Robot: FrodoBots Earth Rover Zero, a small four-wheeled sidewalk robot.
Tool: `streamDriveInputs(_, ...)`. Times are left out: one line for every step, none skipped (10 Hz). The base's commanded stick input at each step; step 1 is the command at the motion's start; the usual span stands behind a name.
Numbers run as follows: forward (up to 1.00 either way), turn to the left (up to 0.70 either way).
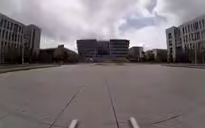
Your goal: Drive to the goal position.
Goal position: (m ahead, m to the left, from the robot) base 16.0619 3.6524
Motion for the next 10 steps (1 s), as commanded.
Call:
streamDriveInputs(1.0,0.0)
streamDriveInputs(1.0,0.0)
streamDriveInputs(1.0,0.0)
streamDriveInputs(1.0,0.0)
streamDriveInputs(1.0,0.0)
streamDriveInputs(1.0,0.0)
streamDriveInputs(1.0,0.0)
streamDriveInputs(1.0,0.0)
streamDriveInputs(1.0,0.0)
streamDriveInputs(1.0,0.0)
